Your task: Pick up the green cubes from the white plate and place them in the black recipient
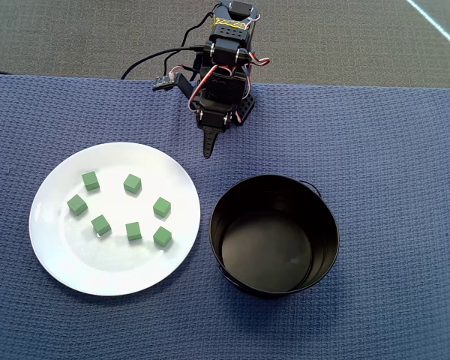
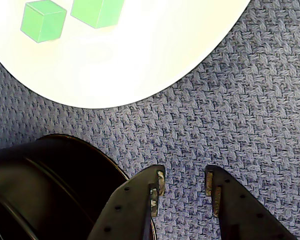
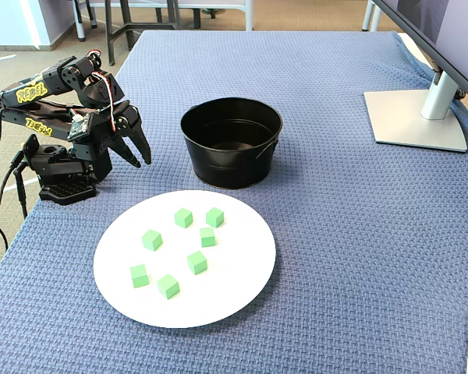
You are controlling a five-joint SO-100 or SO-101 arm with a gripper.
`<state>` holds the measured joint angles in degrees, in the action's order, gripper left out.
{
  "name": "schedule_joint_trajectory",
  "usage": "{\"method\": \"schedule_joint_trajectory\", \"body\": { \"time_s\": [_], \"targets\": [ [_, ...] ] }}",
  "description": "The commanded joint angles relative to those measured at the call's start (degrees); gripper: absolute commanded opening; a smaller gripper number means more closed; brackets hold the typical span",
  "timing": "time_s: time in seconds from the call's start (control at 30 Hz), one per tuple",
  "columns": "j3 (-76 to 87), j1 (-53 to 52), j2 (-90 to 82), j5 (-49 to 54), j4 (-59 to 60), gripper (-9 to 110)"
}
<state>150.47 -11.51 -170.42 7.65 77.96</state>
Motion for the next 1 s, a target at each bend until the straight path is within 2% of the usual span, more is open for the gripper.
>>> {"method": "schedule_joint_trajectory", "body": {
  "time_s": [0.0,0.5,0.6,0.77,0.87,0.97],
  "targets": [
    [-4.0,2.6,4.0,-8.9,-2.7,0],
    [-6.2,1.8,5.9,-8.0,-3.0,1],
    [-12.7,0.3,10.7,-11.8,-2.5,0],
    [-28.3,0.0,20.2,-13.1,4.8,0],
    [-38.4,-1.8,29.1,-10.5,11.5,0],
    [-42.0,-6.1,39.5,-6.5,7.9,0]
  ]
}}
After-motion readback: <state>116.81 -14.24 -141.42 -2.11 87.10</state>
